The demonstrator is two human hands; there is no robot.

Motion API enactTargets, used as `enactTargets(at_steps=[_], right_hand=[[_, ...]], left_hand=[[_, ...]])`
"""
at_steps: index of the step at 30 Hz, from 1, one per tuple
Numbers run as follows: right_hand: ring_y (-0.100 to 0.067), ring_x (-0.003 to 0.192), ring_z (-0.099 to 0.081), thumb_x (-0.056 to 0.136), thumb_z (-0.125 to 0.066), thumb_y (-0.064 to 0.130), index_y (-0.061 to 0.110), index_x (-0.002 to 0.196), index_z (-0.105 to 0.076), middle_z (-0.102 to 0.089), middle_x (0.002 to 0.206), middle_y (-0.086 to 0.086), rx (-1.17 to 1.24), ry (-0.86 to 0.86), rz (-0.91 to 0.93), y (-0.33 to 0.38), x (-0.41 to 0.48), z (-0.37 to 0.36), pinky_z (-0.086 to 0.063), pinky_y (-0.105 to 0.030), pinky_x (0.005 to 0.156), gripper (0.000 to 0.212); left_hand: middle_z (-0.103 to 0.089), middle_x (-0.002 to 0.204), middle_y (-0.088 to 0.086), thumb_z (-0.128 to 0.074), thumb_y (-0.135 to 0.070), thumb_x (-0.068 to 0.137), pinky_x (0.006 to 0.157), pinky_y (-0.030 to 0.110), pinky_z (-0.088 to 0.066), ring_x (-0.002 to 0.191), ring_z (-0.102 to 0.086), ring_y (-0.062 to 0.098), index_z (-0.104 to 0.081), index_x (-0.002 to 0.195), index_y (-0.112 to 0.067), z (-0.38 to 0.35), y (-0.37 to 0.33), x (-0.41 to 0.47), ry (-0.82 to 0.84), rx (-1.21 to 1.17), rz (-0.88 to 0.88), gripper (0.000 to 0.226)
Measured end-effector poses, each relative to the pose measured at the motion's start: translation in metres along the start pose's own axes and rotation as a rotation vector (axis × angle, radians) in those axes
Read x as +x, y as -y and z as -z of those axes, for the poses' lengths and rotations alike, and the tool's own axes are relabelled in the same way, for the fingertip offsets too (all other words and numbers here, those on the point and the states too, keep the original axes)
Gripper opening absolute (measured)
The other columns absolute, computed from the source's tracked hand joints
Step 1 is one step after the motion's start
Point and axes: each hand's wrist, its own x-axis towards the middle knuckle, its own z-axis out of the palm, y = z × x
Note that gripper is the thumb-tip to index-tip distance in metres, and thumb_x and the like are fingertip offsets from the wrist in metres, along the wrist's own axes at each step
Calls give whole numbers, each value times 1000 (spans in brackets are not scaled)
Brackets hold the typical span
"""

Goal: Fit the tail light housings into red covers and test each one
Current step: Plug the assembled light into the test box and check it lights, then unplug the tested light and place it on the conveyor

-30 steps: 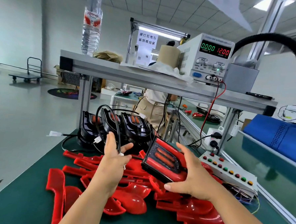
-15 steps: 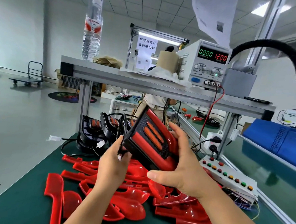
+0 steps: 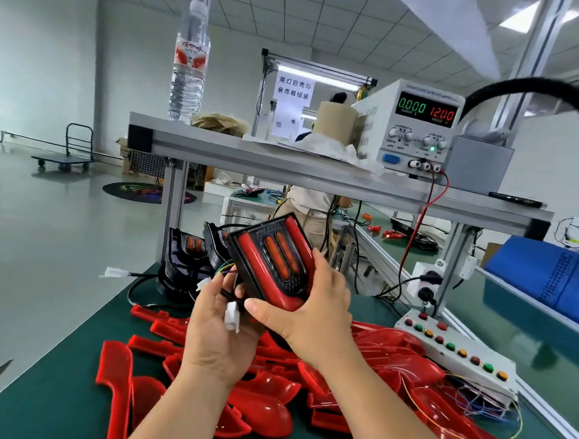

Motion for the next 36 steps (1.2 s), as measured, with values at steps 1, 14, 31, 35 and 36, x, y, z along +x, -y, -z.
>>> enactTargets(at_steps=[1,14,31,35,36], right_hand=[[-21,139,-17,40,-52,95,42,147,-2,-20,147,6,-50,12,-24,-1,0,-4,-24,-55,112,129],[-23,132,-48,52,-72,76,28,155,-11,-46,148,-2,702,130,-411,-28,8,23,-37,-50,111,129],[-27,66,-65,94,-47,9,11,65,-70,-68,66,-10,918,-512,-590,-84,-52,109,-54,-39,65,37],[-21,47,-52,88,-45,7,12,61,-58,-55,54,-5,982,-825,-688,-116,-67,179,-42,-23,43,30],[-20,47,-50,88,-45,8,13,63,-56,-54,56,-4,980,-883,-696,-125,-71,196,-39,-22,41,28]], left_hand=[[-69,96,7,-62,-46,81,74,39,-60,92,-70,26,-69,95,-12,0,2,-1,8,29,4,37],[-75,106,12,-60,-41,80,65,37,-60,93,-73,25,-81,91,-19,9,-4,1,49,198,138,32],[-74,82,16,-53,-24,96,75,42,-60,70,-69,27,-69,88,-3,-112,106,-11,-46,500,484,28],[-72,85,11,-47,-9,98,68,32,-51,72,-63,21,-69,89,-10,-156,173,-38,212,622,542,24],[-71,97,8,-47,-12,101,69,32,-52,80,-63,19,-68,100,-12,-166,190,-46,264,658,547,21]])
